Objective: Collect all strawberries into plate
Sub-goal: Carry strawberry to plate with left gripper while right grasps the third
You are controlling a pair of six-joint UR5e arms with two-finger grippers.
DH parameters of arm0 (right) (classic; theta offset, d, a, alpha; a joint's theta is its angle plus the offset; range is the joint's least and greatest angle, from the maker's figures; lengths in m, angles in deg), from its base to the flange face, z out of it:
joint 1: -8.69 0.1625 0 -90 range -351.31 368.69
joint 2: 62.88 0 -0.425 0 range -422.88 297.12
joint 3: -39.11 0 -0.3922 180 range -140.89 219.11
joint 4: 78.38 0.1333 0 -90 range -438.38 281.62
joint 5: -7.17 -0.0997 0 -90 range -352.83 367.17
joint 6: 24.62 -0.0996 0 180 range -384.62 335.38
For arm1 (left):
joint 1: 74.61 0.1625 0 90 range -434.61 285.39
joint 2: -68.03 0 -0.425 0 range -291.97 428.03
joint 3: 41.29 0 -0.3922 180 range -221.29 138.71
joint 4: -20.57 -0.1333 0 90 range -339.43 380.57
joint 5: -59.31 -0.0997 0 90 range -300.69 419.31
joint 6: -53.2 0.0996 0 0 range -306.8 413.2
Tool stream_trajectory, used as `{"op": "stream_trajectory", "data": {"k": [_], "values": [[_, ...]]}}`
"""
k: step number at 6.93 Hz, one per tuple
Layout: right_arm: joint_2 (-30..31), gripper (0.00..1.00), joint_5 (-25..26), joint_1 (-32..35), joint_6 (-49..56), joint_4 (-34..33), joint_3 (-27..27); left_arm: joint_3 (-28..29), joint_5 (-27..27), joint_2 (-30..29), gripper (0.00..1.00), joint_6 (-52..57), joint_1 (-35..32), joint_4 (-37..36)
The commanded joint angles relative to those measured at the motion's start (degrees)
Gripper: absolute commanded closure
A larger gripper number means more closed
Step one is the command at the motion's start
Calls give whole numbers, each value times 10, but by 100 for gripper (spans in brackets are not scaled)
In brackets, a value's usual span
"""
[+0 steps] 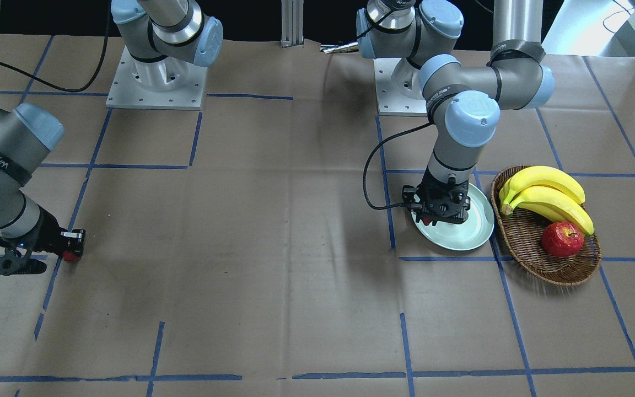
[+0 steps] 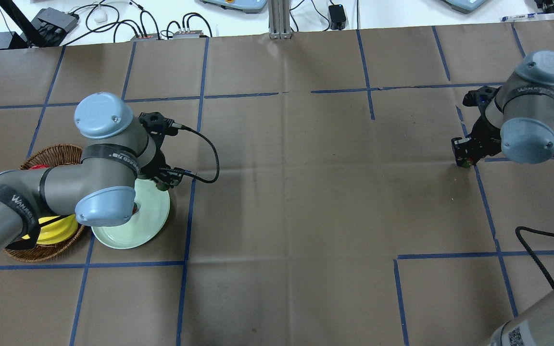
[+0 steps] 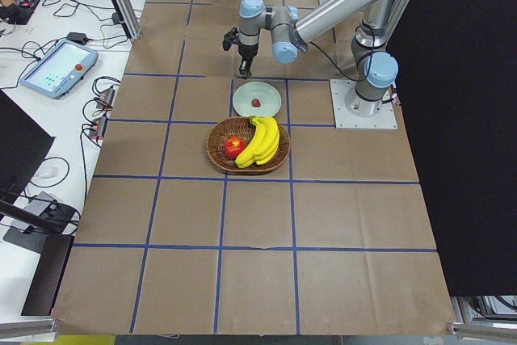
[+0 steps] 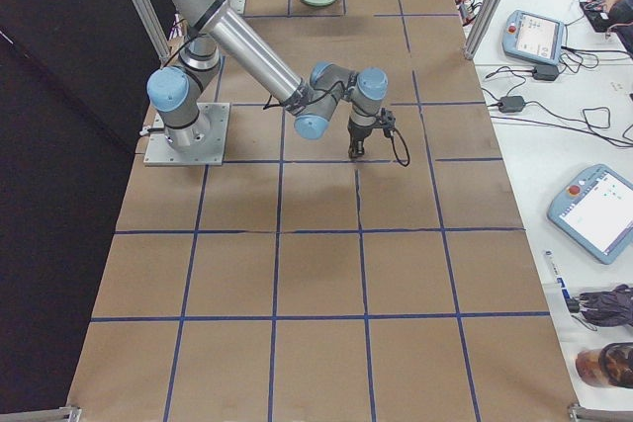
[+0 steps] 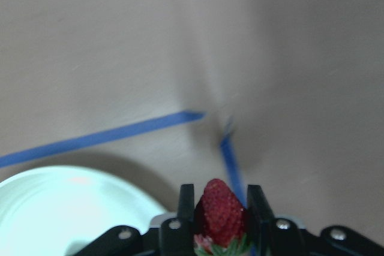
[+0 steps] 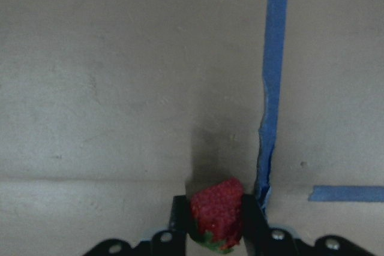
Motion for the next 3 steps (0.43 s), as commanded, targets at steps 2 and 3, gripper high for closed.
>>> {"op": "stream_trajectory", "data": {"k": [2, 3], "values": [[45, 96, 14, 45, -26, 123, 79, -38, -19, 5, 4, 23, 33, -10], [50, 96, 14, 90, -83, 167, 106, -34, -19, 7, 1, 22, 35, -8]]}}
